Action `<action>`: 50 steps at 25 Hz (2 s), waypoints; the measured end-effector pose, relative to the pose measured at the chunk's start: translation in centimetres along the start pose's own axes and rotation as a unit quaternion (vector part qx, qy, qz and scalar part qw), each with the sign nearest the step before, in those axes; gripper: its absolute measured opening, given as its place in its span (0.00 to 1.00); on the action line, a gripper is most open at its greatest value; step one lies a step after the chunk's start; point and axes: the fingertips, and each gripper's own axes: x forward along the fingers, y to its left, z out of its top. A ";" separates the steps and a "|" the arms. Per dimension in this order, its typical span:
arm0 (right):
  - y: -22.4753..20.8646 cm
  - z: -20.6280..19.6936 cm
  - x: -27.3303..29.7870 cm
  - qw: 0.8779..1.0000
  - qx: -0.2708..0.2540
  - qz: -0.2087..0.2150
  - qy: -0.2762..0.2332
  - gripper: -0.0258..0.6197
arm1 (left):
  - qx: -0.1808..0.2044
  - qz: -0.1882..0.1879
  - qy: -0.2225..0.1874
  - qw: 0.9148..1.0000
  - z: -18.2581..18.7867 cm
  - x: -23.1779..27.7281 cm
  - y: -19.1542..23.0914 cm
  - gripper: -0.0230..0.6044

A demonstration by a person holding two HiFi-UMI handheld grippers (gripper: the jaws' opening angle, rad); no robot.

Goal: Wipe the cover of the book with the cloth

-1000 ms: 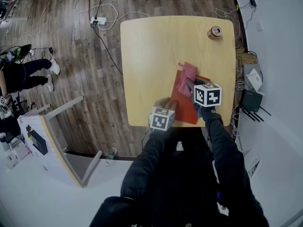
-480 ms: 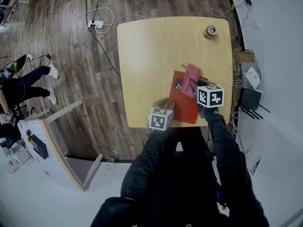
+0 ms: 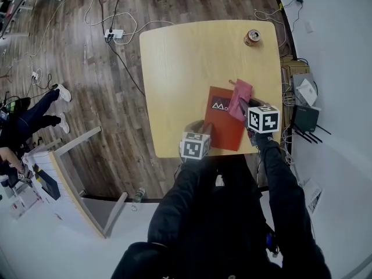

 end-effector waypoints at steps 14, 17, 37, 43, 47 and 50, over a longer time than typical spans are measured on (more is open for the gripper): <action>-2.3 -0.8 -3.1 1.000 0.012 -0.018 -0.015 0.16 | 0.002 0.002 0.000 1.000 -0.4 0.2 0.0 0.25; -0.8 -0.1 -3.9 0.999 0.014 0.006 -0.031 0.16 | 0.004 0.006 -0.001 1.000 -0.2 0.1 0.1 0.25; 10.9 0.6 1.6 0.992 0.008 0.127 -0.017 0.16 | 0.003 0.003 -0.012 1.000 -0.1 0.3 -0.3 0.25; 11.2 -0.8 3.1 0.993 0.009 0.118 0.004 0.16 | 0.003 -0.001 -0.012 1.000 -0.2 0.0 -0.2 0.25; 10.2 -1.6 3.4 0.994 0.015 0.104 0.014 0.16 | 0.003 0.000 -0.011 1.000 -0.1 0.1 0.0 0.25; 9.3 -2.0 3.3 0.995 0.017 0.096 0.017 0.16 | 0.005 0.002 -0.011 1.000 -0.1 0.1 0.1 0.25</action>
